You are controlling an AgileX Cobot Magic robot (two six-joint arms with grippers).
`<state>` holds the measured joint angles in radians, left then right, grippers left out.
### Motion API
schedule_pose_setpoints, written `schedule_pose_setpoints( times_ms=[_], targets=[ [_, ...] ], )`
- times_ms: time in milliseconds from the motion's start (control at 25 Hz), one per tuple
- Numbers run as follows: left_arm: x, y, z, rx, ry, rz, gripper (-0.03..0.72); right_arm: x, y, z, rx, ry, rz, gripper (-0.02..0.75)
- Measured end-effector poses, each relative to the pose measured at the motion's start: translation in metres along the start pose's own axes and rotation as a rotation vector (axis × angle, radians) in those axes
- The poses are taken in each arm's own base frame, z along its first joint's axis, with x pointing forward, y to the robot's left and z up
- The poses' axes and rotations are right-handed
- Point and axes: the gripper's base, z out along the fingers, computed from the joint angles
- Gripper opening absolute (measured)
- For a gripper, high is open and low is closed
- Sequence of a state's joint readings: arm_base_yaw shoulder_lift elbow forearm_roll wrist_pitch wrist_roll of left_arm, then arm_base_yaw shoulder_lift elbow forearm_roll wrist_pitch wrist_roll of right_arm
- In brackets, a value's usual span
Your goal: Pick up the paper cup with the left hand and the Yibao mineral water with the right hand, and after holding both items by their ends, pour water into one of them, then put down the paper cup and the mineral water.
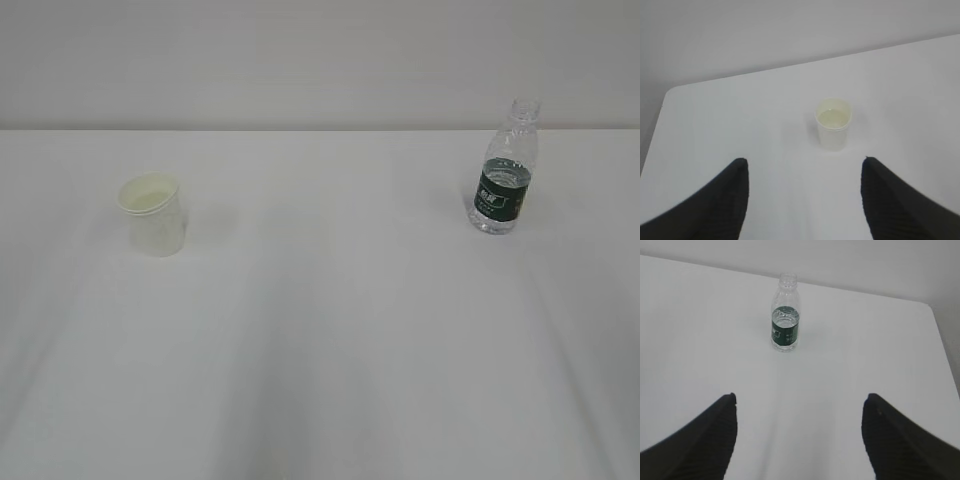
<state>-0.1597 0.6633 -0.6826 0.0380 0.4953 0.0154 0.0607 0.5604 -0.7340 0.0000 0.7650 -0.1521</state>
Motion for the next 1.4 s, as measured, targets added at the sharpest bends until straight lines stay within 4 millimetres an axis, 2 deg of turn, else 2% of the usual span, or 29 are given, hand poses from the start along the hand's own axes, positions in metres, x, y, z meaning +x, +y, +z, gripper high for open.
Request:
schedule_pose_setpoints(
  times_ms=[560,760,1400],
  targets=[
    [0.007,0.000,-0.027,-0.001,0.003,-0.004,0.501,0.007,0.001,-0.001,-0.012,0.076,0.002,0.589],
    [0.009,0.000,-0.037,-0.001,-0.005,-0.006,0.501,0.009,0.001,-0.012,-0.006,0.038,0.002,0.589],
    [0.016,-0.002,-0.048,0.023,0.017,-0.037,0.488,0.020,0.003,-0.038,0.001,-0.008,0.032,0.589]
  ],
)
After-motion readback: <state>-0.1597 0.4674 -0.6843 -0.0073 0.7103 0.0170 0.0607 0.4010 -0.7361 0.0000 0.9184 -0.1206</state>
